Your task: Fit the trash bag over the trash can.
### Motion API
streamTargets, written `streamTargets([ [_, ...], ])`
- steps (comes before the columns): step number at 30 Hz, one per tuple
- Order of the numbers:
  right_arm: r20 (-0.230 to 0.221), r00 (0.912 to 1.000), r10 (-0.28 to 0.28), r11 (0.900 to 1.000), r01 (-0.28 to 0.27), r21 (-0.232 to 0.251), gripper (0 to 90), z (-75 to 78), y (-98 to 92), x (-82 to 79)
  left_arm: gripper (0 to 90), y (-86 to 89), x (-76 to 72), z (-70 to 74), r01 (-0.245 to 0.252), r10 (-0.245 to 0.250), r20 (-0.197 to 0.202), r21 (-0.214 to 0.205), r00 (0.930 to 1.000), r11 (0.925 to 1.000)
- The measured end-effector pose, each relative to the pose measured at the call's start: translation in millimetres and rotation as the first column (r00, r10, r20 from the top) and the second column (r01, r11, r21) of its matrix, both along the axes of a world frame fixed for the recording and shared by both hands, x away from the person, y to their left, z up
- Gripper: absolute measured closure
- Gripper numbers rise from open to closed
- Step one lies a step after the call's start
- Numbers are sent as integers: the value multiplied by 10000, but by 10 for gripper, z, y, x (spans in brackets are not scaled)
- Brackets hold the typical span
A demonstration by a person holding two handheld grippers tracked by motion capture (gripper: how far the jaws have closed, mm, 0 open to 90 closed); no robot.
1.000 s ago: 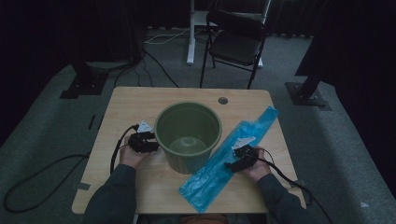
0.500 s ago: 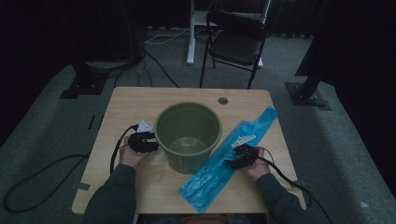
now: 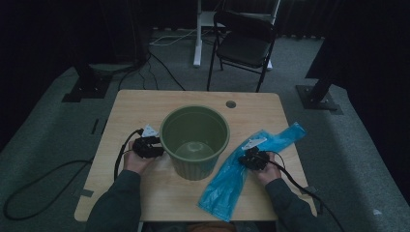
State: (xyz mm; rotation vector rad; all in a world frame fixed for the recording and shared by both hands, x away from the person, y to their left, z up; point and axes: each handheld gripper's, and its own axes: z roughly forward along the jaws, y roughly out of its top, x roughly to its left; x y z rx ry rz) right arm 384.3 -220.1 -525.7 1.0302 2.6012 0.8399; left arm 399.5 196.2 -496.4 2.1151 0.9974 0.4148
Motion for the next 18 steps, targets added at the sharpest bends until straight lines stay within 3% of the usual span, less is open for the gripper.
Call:
streamTargets([
  [4, -38, 9999, 94, 9998, -94, 183, 883, 42, -14, -4, 495, 5, 4, 0, -8, 8, 15, -15, 10000, 10000],
  [12, 401, 9990, 191, 9970, -221, 746, 887, 261, -101, -16, 495, 1, 0, 4, -19, 19, 27, -16, 10000, 10000],
  [18, 649, 9966, 517, 9951, -569, 811, 895, 415, -159, -15, 496, 8, -3, 6, 14, -14, 39, -97, 10000, 10000],
])
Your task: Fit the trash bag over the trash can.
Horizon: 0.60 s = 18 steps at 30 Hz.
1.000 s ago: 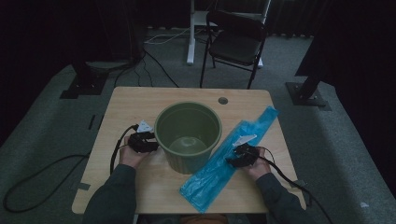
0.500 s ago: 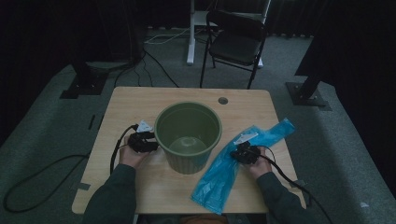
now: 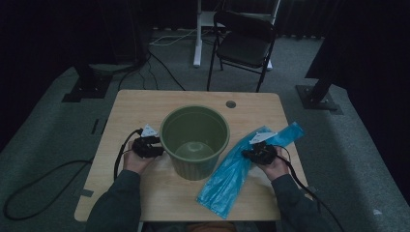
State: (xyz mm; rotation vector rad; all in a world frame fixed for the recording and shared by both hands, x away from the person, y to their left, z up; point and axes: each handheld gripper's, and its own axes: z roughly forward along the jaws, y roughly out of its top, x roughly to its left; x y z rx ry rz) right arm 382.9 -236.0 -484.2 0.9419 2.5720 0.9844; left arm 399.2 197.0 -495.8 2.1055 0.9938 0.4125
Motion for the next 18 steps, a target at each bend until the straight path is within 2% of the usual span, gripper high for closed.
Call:
streamTargets([
  [6, 166, 9995, 284, 9996, -285, 51, 896, 125, -6, 14, 496, 0, -9, 8, -23, 23, 47, -78, 10000, 10000],
  [7, 285, 9989, 359, 9993, -363, 132, 897, 225, -11, 26, 496, 3, -10, 9, -29, 29, 57, -81, 10000, 10000],
  [10, 534, 9974, 487, 9986, -496, 158, 897, 366, -31, 36, 496, 16, -12, 17, -34, 35, 64, -74, 10000, 10000],
  [11, 658, 9964, 533, 9982, -549, 226, 897, 465, -57, 41, 496, 18, -13, 18, -44, 45, 66, -107, 10000, 9999],
  [12, 658, 9964, 533, 9982, -549, 226, 897, 465, -57, 41, 496, 21, -14, 19, -43, 44, 71, -101, 10000, 9999],
  [18, 1097, 9926, 521, 9966, -587, 575, 897, 736, -180, 62, 496, 27, -13, 20, -77, 78, 81, -106, 9999, 9999],
])
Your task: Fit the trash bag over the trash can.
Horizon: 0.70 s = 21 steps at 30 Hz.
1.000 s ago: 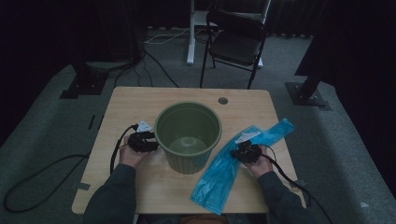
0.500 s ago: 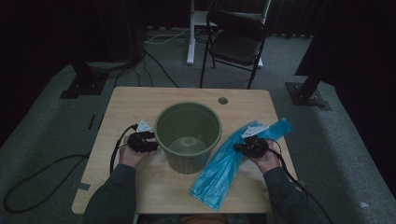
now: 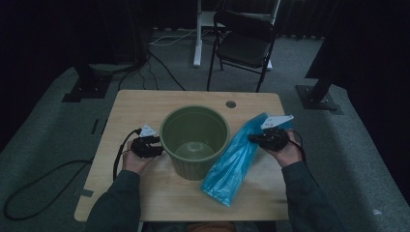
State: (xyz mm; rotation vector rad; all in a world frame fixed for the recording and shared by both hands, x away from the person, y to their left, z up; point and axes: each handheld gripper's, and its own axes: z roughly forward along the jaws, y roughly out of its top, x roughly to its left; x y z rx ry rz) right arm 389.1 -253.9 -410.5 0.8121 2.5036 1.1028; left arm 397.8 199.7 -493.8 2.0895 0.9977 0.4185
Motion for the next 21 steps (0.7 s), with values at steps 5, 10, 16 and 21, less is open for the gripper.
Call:
streamTargets([
  [5, 262, 9996, -48, 9994, 38, 352, 897, 183, -118, -6, 496, -2, -1, -1, -10, 10, 5, 1, 10000, 10000],
  [10, 405, 9992, 27, 9982, -51, 592, 897, 306, -185, -22, 496, 4, -1, 0, -24, 24, 11, -3, 10000, 10000],
  [16, 530, 9985, 129, 9974, -166, 696, 897, 420, -219, -42, 496, 8, 0, 2, -20, 20, -8, -4, 10000, 10000],
  [21, 652, 9978, 134, 9954, -195, 935, 897, 525, -270, -51, 496, 16, -2, 8, -67, 67, 33, 2, 10000, 10000],
])
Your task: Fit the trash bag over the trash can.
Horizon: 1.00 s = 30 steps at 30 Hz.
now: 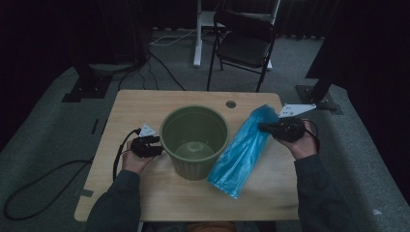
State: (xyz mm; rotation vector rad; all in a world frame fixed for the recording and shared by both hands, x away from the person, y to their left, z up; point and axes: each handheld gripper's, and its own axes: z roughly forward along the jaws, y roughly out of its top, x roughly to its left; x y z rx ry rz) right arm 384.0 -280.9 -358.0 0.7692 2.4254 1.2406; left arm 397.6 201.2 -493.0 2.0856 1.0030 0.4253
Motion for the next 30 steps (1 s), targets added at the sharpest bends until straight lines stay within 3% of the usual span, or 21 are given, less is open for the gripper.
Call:
streamTargets([
  [12, 215, 9998, 19, 9967, -36, 808, 897, 252, -27, -2, 497, 7, -4, 6, -59, 59, 66, -13, 10000, 10000],
  [30, 494, 9986, -176, 9939, 121, 1096, 898, 623, 200, 144, 498, -1, -5, 6, -44, 44, 90, -11, 10000, 10000],
])
